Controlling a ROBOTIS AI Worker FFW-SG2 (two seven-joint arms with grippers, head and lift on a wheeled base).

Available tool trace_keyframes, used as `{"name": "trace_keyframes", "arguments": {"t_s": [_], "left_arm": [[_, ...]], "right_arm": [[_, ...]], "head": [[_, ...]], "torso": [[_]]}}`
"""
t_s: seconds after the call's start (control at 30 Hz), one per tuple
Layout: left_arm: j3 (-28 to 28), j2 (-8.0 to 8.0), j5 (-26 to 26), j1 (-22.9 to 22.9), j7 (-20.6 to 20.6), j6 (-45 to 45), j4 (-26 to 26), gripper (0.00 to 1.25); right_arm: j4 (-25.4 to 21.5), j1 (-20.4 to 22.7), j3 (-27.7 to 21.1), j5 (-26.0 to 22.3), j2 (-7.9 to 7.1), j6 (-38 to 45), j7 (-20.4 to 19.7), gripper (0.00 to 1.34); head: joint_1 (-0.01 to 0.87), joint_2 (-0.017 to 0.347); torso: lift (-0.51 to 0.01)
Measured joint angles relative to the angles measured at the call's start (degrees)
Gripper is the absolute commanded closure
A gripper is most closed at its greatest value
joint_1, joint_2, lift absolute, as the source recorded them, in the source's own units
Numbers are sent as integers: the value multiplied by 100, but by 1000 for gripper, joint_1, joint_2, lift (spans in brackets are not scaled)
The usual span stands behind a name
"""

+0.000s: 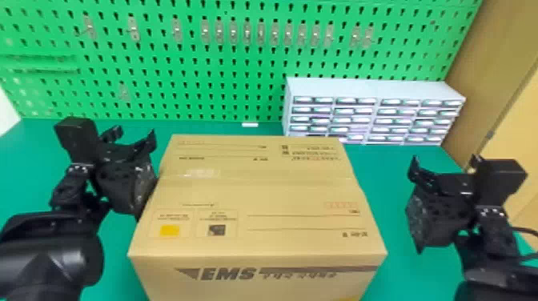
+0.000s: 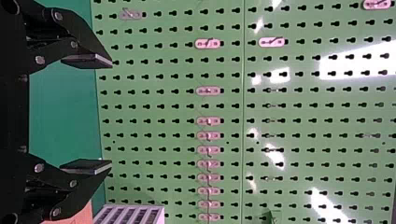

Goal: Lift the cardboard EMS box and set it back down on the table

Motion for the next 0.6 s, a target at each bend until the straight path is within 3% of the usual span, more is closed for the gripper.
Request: {"name": "trace_keyframes", "arguments": {"t_s": [0.6], "left_arm": [[-113,-1,11,-17,30,18,0,487]], "right_arm": [[42,-75,46,-44,12,0,-6,75]], "head": [[678,-14]], "torso": [[1]]}}
